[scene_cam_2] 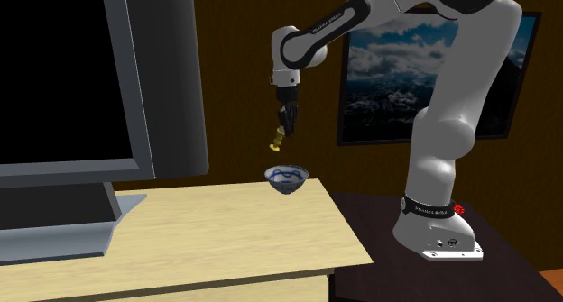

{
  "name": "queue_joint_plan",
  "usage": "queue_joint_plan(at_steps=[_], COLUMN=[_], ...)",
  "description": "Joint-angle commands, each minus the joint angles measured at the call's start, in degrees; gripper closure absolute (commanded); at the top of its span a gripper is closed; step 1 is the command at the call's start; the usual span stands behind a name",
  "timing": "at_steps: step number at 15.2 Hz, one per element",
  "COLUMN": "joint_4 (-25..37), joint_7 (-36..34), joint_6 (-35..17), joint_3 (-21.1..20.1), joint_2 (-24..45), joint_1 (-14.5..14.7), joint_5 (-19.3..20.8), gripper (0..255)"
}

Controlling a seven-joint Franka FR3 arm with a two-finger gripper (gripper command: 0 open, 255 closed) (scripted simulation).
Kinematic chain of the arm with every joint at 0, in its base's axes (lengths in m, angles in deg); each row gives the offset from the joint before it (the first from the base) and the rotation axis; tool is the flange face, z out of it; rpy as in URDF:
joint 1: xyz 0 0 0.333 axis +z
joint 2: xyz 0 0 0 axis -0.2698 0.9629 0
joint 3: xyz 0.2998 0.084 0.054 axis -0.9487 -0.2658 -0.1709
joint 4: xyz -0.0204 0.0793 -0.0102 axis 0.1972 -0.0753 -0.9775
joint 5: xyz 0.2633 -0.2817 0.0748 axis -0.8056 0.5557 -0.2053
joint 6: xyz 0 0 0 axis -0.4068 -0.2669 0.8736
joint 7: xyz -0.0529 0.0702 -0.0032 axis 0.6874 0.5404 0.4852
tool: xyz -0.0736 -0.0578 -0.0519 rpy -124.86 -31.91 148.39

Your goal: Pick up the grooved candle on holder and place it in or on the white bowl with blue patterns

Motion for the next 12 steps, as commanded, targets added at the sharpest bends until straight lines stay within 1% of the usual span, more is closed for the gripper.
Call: queue_joint_plan(at_steps=[1, 12], joint_4=[1.58, -3.25], joint_7=[2.67, 2.84], joint_6=[0.43, -8.49], joint_3=[1.64, 2.12], joint_2=[1.02, 5.16], joint_1=[-1.10, -1.12], joint_5=[0.38, 0.00], gripper=[255, 255])
